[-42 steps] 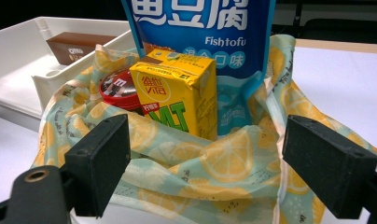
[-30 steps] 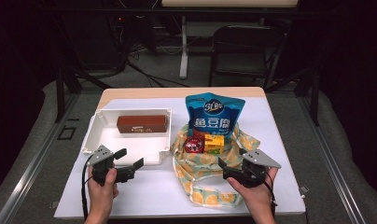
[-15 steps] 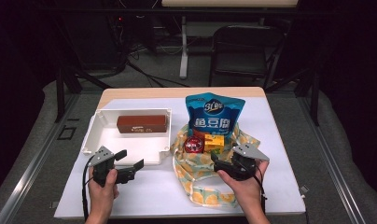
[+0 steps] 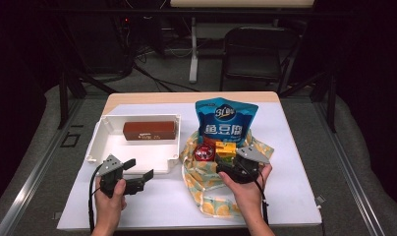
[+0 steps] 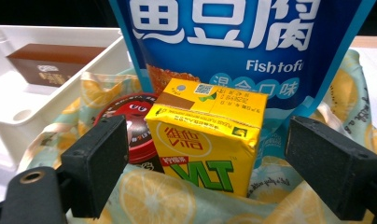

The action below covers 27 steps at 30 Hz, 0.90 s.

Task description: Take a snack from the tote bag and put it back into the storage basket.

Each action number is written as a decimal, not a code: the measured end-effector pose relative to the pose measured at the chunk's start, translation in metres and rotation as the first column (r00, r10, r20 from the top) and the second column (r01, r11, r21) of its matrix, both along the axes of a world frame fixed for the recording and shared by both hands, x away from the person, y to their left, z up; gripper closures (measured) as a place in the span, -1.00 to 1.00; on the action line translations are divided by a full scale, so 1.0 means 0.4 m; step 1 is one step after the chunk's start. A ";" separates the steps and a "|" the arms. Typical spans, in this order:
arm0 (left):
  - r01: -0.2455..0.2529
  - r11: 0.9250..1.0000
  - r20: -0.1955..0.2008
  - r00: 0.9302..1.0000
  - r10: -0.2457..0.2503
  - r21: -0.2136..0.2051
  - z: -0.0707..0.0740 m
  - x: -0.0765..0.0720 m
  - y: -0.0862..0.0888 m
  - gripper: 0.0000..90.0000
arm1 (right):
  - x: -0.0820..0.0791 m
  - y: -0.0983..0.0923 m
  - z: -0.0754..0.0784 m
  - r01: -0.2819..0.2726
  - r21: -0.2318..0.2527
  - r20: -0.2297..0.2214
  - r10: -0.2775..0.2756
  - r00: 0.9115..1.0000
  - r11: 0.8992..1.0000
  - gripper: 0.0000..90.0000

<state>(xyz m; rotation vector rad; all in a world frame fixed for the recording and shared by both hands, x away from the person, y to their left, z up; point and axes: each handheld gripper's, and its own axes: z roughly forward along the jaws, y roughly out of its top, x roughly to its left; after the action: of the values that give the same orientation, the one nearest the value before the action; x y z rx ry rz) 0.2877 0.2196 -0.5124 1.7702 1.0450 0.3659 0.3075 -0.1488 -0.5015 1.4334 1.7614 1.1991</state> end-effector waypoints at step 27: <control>0.005 1.000 -0.008 1.000 -0.005 -0.011 -0.002 -0.001 0.001 -0.65 | 0.071 0.067 -0.040 0.170 -0.018 -0.013 -0.171 0.985 0.985 -0.60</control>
<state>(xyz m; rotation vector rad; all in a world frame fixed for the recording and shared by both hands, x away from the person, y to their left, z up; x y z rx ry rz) 0.2875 0.2199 -0.5131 1.7654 1.0466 0.3499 0.3360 -0.1218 -0.5175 1.5526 1.6178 1.0843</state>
